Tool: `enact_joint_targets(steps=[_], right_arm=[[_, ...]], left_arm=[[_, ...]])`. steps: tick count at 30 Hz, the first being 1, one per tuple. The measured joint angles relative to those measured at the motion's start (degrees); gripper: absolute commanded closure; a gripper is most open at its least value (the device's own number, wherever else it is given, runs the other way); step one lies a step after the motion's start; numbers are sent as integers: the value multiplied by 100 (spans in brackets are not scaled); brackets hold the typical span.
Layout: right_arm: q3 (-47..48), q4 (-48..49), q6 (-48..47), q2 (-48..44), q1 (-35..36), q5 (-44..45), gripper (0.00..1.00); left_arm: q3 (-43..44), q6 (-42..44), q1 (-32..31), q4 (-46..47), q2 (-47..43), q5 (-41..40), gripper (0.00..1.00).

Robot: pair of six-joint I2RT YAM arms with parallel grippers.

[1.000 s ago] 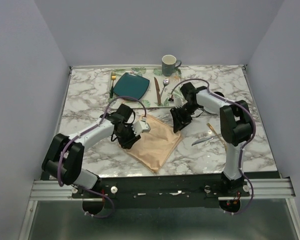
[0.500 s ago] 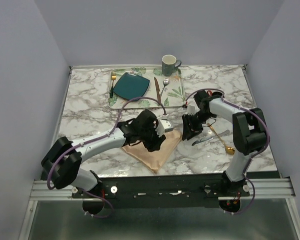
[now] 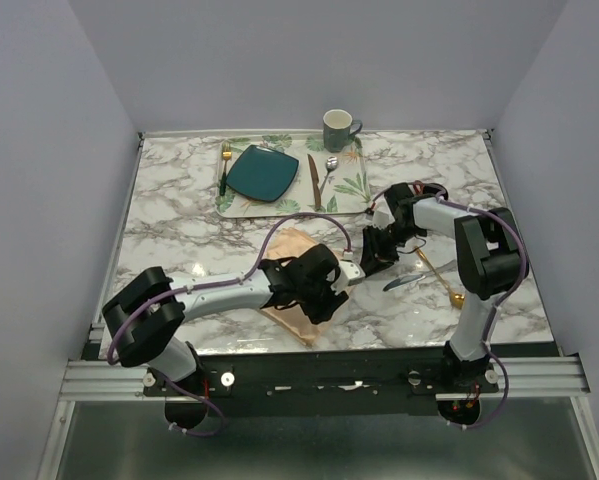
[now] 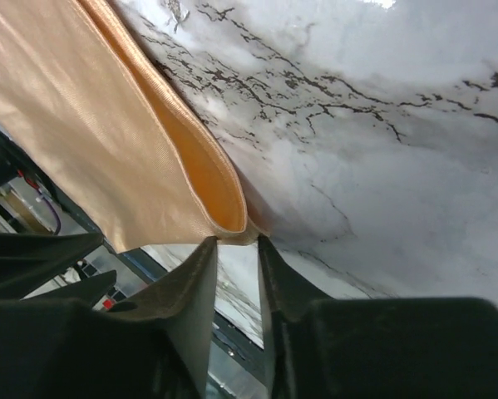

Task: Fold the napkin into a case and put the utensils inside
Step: Rotate the lower triangle-folded napkin at the center of the board.

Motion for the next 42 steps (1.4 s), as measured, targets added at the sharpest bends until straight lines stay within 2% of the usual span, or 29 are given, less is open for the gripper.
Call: enact_joint_targets(steps=[9,13,25,29,42], right_arm=[[-122,111,146,35,-11,-15,70],[-197,166,160,-11,-24,-20,66],[-516,293,205,-254,-219,-39,69],[-511,350,271,-249,-225,-39,73],[-354,459,479,-74,-225,-96,73]], left_arm=[[0,-157,-57,92,227,-164,44],[0,-205,-61,111,330,-225,45],[0,-245,-63,166,348,-273,46],[0,-240,-61,168,361,-275,46],[0,-238,-63,210,382,-275,47]])
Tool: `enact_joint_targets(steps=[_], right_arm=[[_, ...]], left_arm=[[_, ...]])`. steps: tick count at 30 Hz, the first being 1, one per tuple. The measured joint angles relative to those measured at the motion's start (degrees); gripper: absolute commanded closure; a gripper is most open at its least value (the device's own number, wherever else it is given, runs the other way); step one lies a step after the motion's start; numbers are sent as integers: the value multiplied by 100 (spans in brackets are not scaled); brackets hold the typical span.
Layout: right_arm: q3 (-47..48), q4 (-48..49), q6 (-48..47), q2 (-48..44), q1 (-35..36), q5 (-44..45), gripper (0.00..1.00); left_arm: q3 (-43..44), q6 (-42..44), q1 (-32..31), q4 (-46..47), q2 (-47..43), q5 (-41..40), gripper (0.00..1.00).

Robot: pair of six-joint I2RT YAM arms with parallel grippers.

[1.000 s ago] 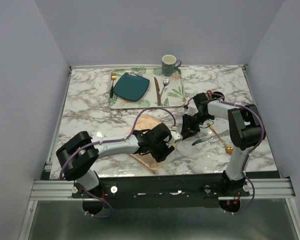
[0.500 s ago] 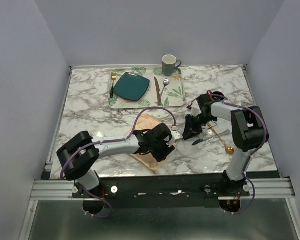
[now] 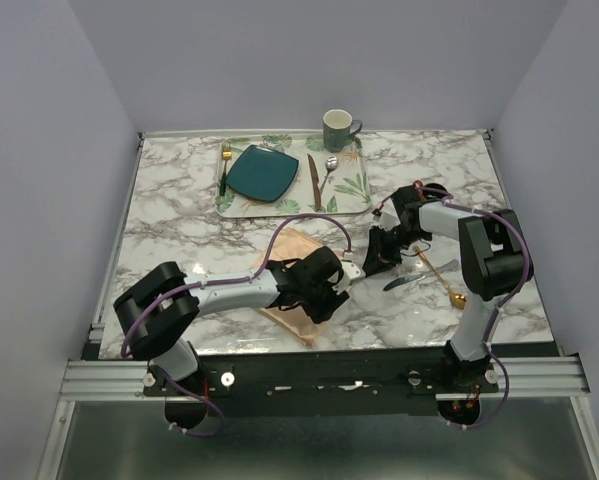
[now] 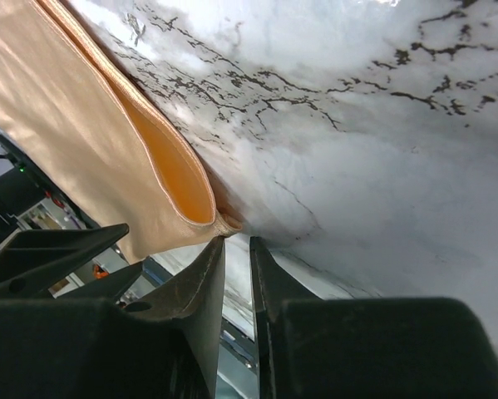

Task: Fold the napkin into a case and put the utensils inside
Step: Rotate the lower triangle-folded napkin at the center of the board.

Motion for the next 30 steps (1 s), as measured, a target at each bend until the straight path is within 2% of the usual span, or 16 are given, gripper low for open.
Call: enact_joint_targets(steps=[6,16,19,23,30], right_arm=[[9,39,87,15,0,-37,73],[48,85,120,48,0,-37,74],[50,83,120,61,0,-39,74],[57,83,120,70,0,-37,74],[70,81,120,96,0,-37,74]], left_arm=[[0,4,0,-4,28,2,50],[0,28,-50,-39,50,4,49],[-2,44,-105,-55,50,4,53],[-22,59,-160,-98,46,4,62],[-76,87,-166,-232,11,2,71]])
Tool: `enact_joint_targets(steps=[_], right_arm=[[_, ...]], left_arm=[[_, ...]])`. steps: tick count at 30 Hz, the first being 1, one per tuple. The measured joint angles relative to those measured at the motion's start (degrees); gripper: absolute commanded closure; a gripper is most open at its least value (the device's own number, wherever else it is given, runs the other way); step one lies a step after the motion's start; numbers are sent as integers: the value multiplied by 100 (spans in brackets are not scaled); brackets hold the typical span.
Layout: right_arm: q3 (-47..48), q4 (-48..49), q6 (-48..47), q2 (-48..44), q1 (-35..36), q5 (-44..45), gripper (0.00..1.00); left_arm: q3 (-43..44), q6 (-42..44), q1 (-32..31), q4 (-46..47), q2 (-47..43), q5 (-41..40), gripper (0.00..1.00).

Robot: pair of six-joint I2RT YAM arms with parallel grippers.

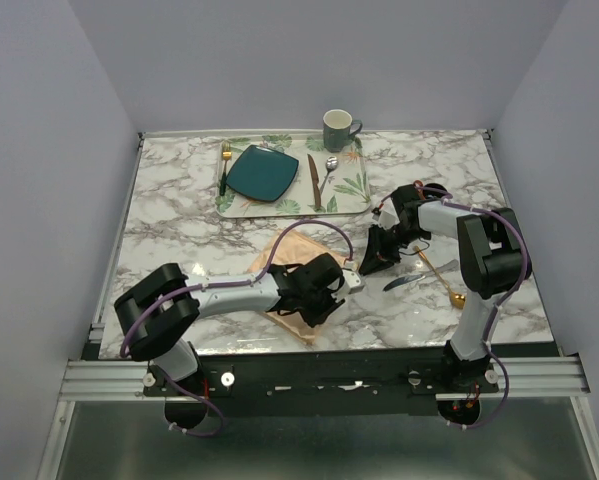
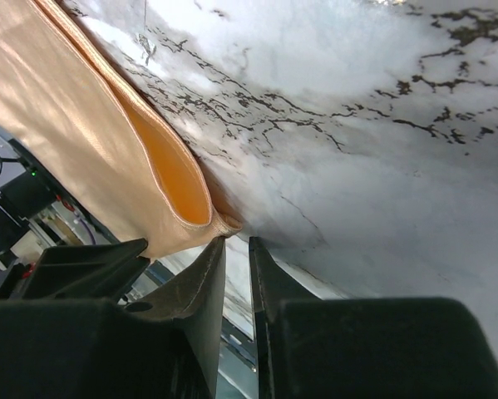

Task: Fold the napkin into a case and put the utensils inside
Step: Rotate the lower triangle-folded napkin at the center of the board.

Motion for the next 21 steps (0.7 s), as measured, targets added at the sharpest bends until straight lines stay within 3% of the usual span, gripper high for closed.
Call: enact_joint_targets(steps=[5,13,16,18,21], right_arm=[[15,-2,0,15,0,-2,74],[26,-4,0,35,0,-15,74],[35,-4,0,42,0,-20,73],[39,-4,0,42,0,-20,71],[44,-2,-2,42,0,-46,65]], left_arm=[[-2,33,-20,-79,-66,2,80],[-118,57,-59,-142,-203,4,83],[-142,61,-96,-162,-234,4,74],[-146,66,-107,-162,-240,7,59],[-146,52,-107,-166,-243,37,49]])
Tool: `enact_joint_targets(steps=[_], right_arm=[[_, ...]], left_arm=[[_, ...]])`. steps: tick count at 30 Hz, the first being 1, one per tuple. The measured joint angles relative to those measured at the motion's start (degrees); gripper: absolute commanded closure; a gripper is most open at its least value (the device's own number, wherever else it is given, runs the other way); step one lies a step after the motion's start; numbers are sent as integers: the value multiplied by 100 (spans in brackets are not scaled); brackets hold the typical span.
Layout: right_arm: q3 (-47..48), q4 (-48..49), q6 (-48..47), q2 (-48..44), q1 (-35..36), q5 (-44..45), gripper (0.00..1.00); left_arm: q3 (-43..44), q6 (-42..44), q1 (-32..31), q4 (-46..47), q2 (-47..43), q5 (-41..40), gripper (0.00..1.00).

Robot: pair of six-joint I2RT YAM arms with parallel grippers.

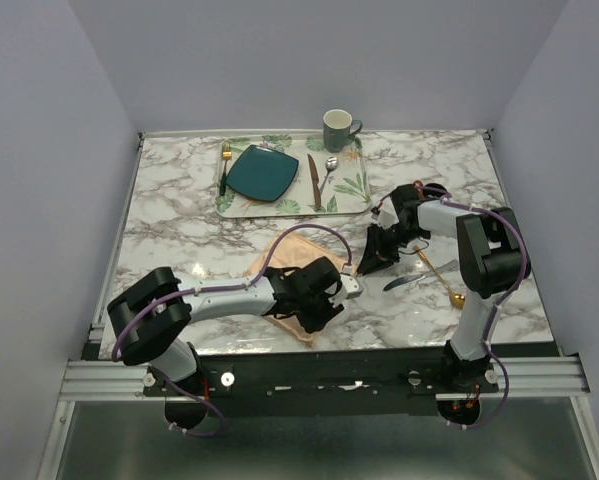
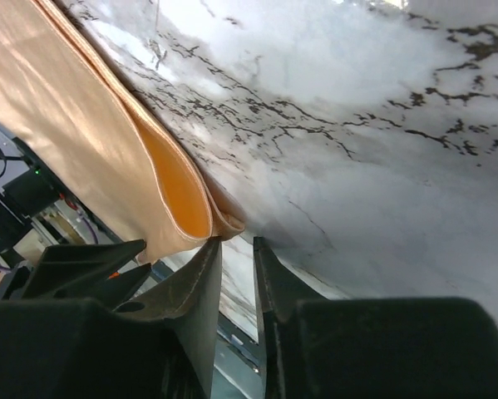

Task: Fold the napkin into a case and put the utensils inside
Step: Rotate the lower triangle-folded napkin at the center of the board.

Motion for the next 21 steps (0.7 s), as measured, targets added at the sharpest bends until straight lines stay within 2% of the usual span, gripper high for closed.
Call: enact_joint_targets(steps=[5,8,9,12,16,21], right_arm=[[109,-122,-157,-39,2,-26,51],[157,-321,-389,-221,-46,4,43],[162,-407,-479,-326,-74,2,37],[179,-623,-708,-651,-118,-22,32],[291,-734,-750,-778,-146,-247,36],[505,-721,-656,-313,-98,-378,52]], left_arm=[[44,-39,221,-107,-225,245,39],[162,-129,901,-151,-575,651,37],[214,-149,1189,-149,-713,807,37],[367,-140,2166,-133,-1086,1222,37],[479,245,2852,-260,-1198,1637,45],[623,1410,3615,-1060,-702,1969,53]])
